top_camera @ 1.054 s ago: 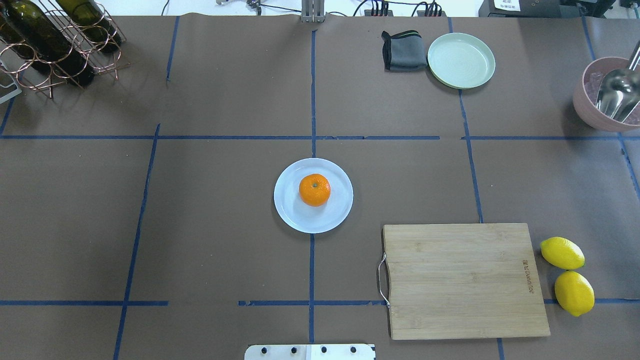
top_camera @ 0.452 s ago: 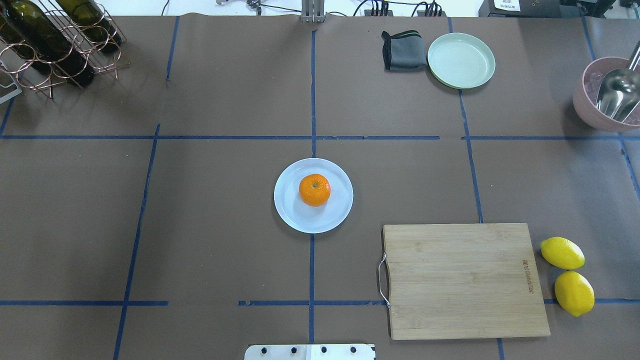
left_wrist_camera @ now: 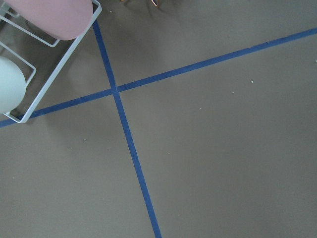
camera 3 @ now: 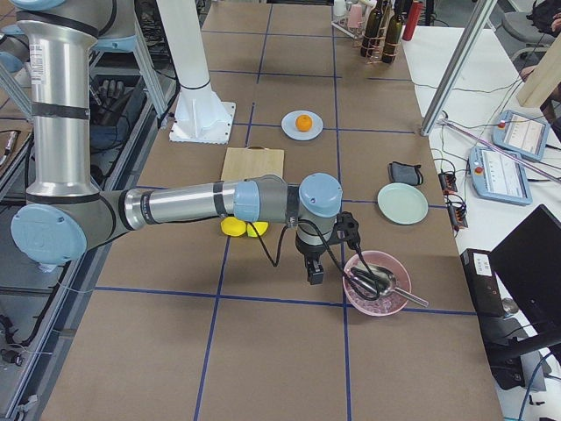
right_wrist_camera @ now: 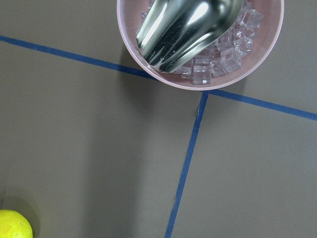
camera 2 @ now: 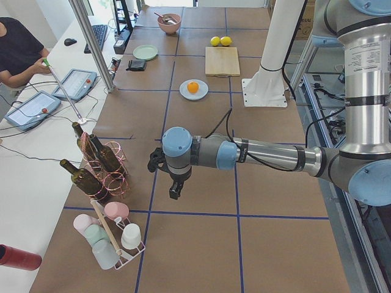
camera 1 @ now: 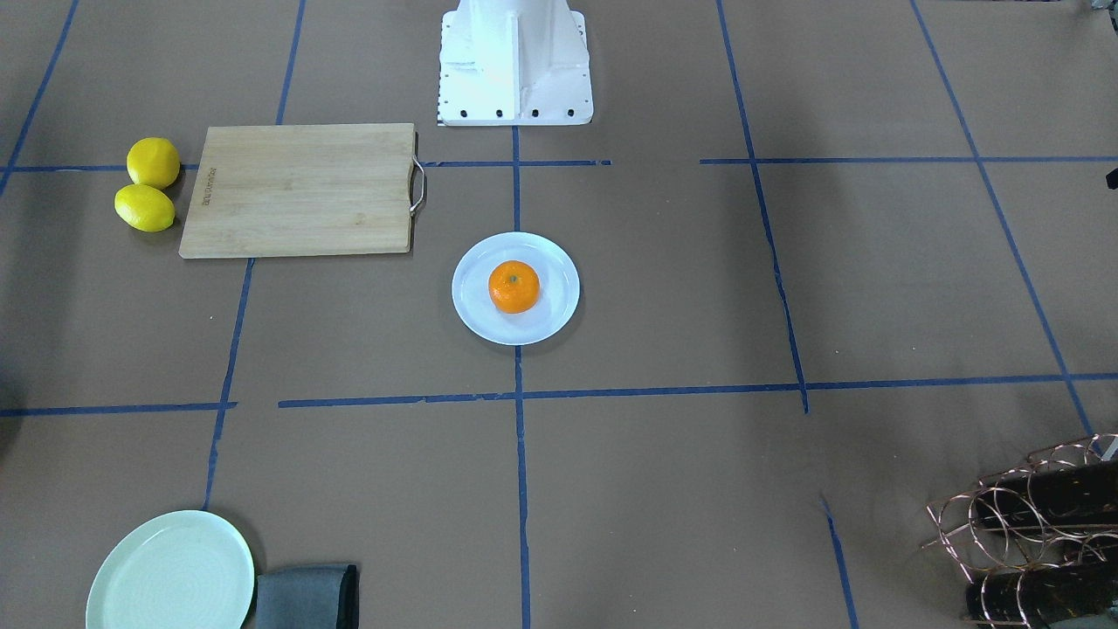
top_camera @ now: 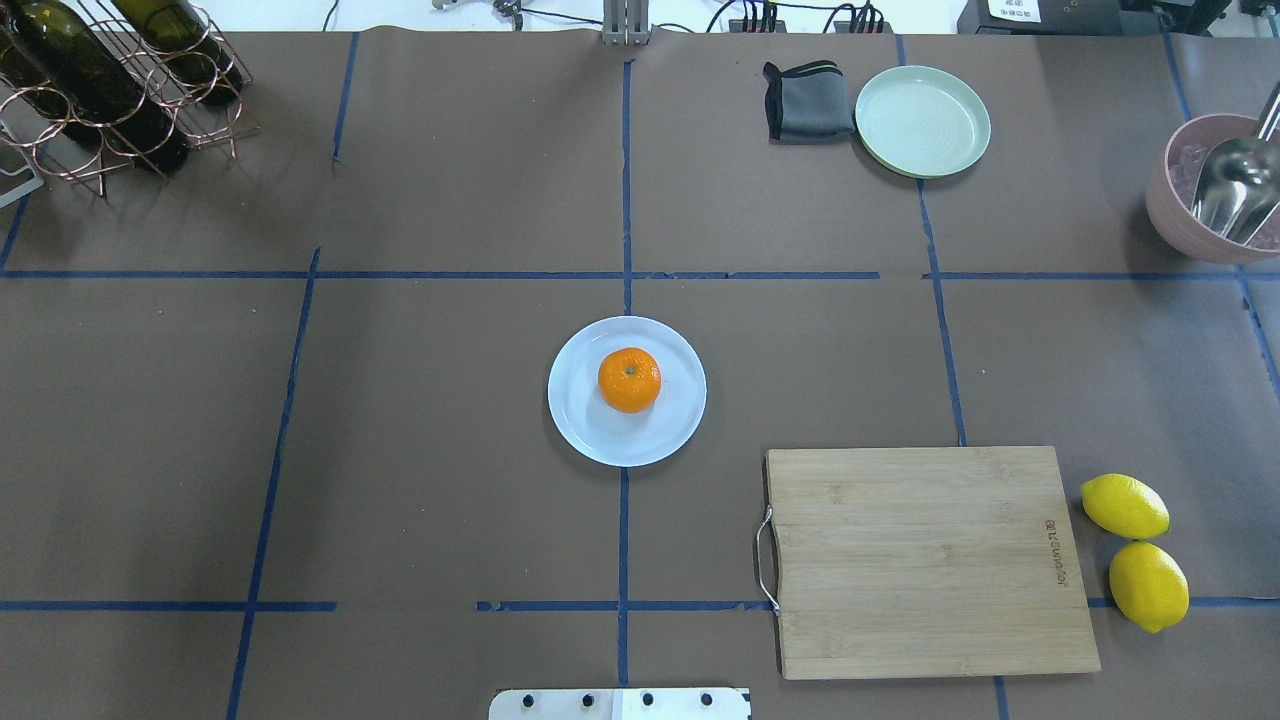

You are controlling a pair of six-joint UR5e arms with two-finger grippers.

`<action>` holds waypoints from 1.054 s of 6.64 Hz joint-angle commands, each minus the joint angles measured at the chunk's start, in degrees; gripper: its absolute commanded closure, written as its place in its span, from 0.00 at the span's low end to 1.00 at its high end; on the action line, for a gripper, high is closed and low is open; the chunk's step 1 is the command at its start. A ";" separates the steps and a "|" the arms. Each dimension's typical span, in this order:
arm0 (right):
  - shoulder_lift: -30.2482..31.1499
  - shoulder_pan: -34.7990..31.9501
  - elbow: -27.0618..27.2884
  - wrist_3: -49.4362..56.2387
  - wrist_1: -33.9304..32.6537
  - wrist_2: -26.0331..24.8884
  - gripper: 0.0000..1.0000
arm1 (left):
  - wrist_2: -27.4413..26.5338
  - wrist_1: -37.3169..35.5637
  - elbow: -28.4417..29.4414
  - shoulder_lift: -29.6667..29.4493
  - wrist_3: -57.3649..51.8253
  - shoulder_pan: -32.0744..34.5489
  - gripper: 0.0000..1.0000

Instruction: Pick orange to plate

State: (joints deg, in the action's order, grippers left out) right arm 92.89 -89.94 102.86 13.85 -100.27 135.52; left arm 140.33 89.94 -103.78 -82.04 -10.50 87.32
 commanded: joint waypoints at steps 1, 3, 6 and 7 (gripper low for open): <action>-0.16 0.11 -1.24 0.04 -0.01 0.18 0.00 | 0.82 0.24 -1.58 1.18 0.21 0.13 0.00; -0.16 1.08 -1.60 -0.75 0.25 2.81 0.00 | 0.56 -0.81 -2.38 -1.28 -0.05 0.13 0.00; -0.16 1.25 -0.91 -0.66 0.34 2.99 0.00 | -0.15 -0.55 1.83 -3.48 -0.14 -0.48 0.00; -0.16 1.17 -0.56 -0.49 0.34 2.38 0.00 | -0.15 -0.55 2.53 -4.70 -0.05 -0.48 0.00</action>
State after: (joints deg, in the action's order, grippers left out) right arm 92.72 -88.76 101.87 13.22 -99.94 138.32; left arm 140.22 89.32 -102.01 -85.53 -10.61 86.89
